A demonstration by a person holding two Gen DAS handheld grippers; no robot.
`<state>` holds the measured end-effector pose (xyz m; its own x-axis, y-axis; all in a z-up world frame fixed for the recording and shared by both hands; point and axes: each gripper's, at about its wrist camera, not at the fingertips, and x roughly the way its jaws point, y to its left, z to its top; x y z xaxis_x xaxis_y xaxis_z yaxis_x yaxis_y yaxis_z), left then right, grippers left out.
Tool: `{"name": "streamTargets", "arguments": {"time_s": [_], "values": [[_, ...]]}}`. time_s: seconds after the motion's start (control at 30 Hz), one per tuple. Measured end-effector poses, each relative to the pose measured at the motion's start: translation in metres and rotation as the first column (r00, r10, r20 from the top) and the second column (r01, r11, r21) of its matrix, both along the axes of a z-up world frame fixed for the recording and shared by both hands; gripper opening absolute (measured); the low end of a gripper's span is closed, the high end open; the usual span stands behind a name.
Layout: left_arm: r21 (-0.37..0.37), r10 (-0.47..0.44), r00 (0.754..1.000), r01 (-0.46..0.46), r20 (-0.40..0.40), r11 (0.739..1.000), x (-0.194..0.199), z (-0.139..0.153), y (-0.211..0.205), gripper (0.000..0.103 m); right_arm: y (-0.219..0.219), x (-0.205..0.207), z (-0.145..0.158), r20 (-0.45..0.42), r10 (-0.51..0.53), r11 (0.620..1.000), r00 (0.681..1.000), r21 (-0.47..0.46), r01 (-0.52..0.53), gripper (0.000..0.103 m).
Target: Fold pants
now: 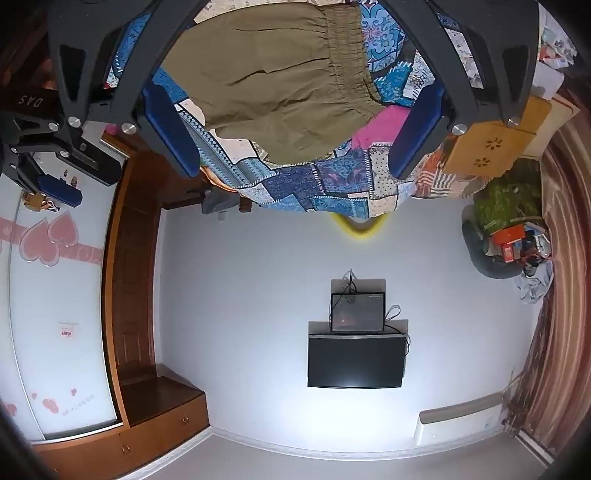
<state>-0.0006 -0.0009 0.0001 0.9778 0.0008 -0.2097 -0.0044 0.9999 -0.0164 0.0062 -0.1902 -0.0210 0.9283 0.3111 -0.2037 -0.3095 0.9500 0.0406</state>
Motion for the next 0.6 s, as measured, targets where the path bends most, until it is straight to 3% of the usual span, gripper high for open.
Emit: {"name": "streamTargets", "arguments": {"time_s": [0.6], "values": [[-0.008, -0.005, 1.000, 0.005, -0.002, 1.000, -0.0040, 0.0066, -0.0007, 0.103, 0.0024, 0.0000, -0.0011, -0.002, 0.001, 1.000, 1.000, 0.007, -0.001, 0.102]]}}
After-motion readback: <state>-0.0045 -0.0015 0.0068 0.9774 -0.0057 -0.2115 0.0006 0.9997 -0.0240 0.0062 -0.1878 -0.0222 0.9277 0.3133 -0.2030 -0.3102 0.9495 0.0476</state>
